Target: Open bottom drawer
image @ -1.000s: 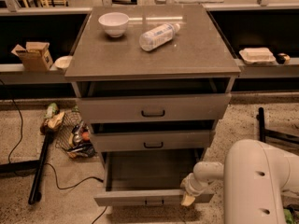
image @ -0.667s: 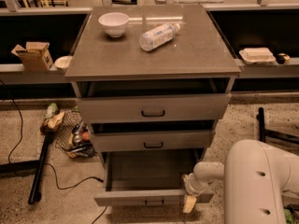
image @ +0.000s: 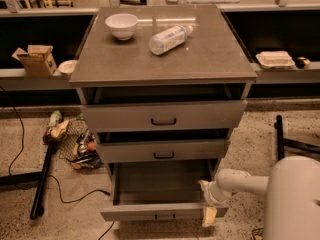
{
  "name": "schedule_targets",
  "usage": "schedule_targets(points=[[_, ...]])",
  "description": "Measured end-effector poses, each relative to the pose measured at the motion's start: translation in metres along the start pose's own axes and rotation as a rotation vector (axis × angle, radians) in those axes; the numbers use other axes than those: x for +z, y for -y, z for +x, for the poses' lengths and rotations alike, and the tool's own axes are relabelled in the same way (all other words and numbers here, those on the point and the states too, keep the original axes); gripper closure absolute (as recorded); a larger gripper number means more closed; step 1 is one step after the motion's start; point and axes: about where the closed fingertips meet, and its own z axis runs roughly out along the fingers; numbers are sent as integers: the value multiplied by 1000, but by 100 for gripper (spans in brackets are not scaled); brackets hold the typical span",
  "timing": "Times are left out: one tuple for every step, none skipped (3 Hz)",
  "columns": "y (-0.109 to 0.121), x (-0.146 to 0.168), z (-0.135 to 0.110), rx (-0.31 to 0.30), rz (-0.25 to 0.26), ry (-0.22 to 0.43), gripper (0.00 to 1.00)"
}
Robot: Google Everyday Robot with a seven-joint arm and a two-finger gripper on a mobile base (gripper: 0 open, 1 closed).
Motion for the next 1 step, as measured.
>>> schedule_targets(points=[[-2, -36, -5, -29, 13, 44, 0]])
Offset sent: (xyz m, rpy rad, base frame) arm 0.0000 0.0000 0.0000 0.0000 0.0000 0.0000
